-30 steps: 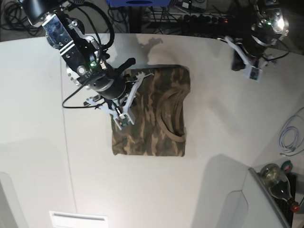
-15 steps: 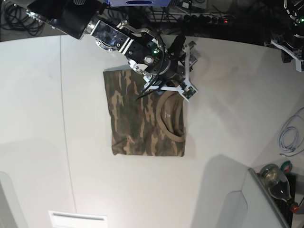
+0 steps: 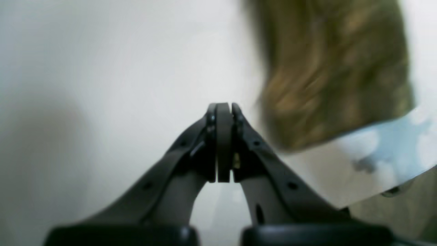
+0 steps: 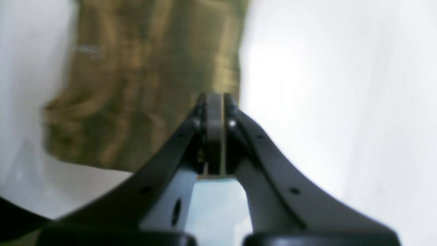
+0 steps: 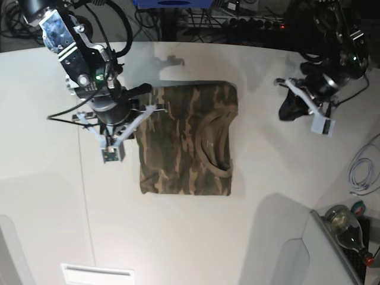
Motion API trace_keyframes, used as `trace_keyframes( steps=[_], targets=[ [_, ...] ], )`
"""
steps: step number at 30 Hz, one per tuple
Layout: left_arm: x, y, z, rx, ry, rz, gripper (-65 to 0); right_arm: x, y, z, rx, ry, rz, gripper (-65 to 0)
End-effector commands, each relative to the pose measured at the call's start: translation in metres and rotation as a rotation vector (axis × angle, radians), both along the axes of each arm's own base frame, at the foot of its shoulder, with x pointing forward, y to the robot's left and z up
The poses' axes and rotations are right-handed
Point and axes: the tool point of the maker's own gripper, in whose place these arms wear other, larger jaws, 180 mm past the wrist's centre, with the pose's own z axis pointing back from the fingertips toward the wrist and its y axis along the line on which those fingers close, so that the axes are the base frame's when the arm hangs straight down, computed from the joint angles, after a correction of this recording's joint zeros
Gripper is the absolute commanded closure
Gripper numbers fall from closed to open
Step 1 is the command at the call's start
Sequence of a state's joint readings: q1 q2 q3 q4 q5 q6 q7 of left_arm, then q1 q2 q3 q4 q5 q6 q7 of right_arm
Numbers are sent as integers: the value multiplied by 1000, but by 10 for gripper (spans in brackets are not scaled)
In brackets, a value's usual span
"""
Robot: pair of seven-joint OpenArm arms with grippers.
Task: Layout the t-shirt on the table in an organized manner, then fold the t-shirt properly
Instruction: 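Tuck the collar edge of the shirt with the right gripper, then grasp the shirt collar edge with the left gripper and rotate the shirt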
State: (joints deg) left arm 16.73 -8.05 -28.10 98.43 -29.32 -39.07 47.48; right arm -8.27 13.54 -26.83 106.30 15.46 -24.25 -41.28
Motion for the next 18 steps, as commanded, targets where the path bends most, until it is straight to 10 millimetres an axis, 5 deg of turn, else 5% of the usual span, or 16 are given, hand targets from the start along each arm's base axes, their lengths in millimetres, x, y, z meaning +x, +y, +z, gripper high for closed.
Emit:
trace_keyframes(
  steps=[1,5,8,18],
  targets=[
    [10,-4,10,-2,-35,-19,-38,11,-10,13,1,-57,-29,0],
    [39,-38,13,-89,-73,-38,-418,4,-44,5,-20,-28,-122,0],
    [51,-60,0,-154,-44,-59,-591,-5,-53,-2,-32,-11,-83,0],
    [67,-103,-53,-272,114,-42,-632,-16,-94,0,-64,-98,-113,0]
  ],
)
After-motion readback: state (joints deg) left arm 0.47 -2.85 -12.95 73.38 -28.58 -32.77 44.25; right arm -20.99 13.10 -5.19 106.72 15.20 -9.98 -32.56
